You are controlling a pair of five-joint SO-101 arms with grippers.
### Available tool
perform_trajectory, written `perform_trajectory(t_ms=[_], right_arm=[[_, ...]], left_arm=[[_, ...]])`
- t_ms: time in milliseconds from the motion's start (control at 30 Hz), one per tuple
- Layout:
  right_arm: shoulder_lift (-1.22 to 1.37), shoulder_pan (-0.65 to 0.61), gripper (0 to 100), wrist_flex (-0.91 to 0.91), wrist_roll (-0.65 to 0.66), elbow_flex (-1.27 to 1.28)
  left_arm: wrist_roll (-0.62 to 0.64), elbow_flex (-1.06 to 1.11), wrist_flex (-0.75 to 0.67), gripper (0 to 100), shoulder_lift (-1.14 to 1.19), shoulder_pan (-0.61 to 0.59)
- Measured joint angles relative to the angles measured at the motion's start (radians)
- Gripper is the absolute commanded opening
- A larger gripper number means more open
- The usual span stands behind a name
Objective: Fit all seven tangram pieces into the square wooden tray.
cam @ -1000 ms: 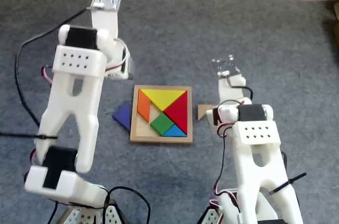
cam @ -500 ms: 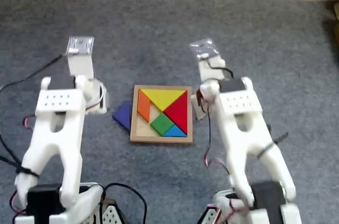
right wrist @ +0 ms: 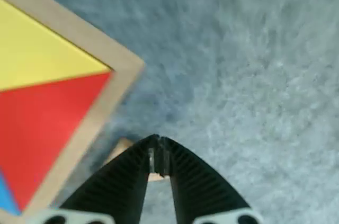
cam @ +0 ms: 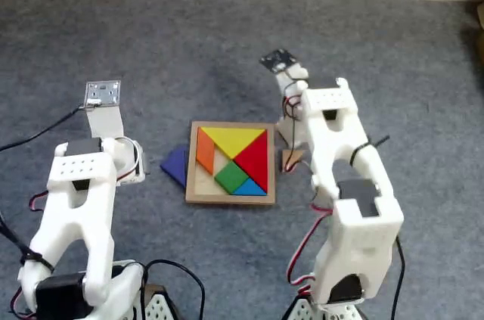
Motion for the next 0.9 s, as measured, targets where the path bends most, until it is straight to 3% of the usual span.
perform_trajectory(t_ms=[333,700,900], right_arm=[[-0.005,0.043,0.5,0.11,0.06,0.048],[-0.423,0.002,1.4,0.126,0.138,0.404],[-0.577,-0.003,17.9,0.077,0.14,0.459]], left_arm=[[0.0,0.006,-0.014,21,0.0,0.0],[-0.002,0.035,-0.055,21,-0.002,0.0],[-0.002,0.035,-0.055,21,-0.002,0.0]])
